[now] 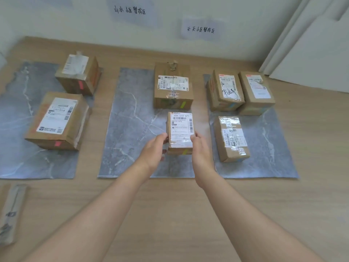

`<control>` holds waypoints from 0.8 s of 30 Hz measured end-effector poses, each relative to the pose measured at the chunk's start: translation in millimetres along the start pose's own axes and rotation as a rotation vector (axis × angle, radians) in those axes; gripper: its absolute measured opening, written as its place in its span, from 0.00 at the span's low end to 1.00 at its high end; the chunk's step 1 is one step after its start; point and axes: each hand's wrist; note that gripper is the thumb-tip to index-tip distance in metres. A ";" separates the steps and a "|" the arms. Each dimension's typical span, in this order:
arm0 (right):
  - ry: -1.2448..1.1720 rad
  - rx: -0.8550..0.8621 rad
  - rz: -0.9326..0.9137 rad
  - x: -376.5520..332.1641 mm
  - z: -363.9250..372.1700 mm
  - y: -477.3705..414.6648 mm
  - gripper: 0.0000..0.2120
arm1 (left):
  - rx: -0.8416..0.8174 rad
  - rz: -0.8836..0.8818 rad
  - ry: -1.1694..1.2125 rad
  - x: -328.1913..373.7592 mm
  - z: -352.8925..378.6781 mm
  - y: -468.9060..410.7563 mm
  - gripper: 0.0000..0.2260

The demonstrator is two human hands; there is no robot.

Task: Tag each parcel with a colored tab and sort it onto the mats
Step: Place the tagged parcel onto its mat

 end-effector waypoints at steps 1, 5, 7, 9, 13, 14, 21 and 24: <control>-0.003 0.007 0.009 2.3 1.1 -10.2 0.14 | 0.006 -0.013 0.010 -1.9 1.5 -10.7 0.14; -0.017 0.031 0.028 10.5 6.3 -43.6 0.14 | 0.006 -0.035 0.028 -9.5 6.1 -45.8 0.14; -0.027 0.049 0.025 17.1 9.7 -55.5 0.15 | 0.000 -0.030 0.020 -13.2 7.2 -56.6 0.15; -0.025 0.056 0.012 22.4 12.5 -60.1 0.17 | 0.000 -0.026 0.018 -16.3 5.1 -62.1 0.16; -0.017 0.090 0.007 20.2 11.4 -46.9 0.21 | 0.025 -0.046 0.042 -15.8 -4.6 -53.5 0.13; -0.019 0.109 0.007 17.5 9.9 -40.7 0.22 | 0.023 -0.044 0.041 -13.8 -7.6 -47.3 0.12; -0.117 0.137 -0.068 -15.4 7.2 23.5 0.21 | 0.046 0.101 0.035 15.6 -21.6 28.0 0.21; -0.129 0.116 -0.125 -31.3 2.3 65.3 0.20 | 0.043 0.173 0.039 27.3 -24.0 72.3 0.23</control>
Point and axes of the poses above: each hand's wrist, its own y-axis away from the middle knuckle, its own z-axis out of the palm, x = y × z, and after that the axes turned 1 degree about z, right-handed
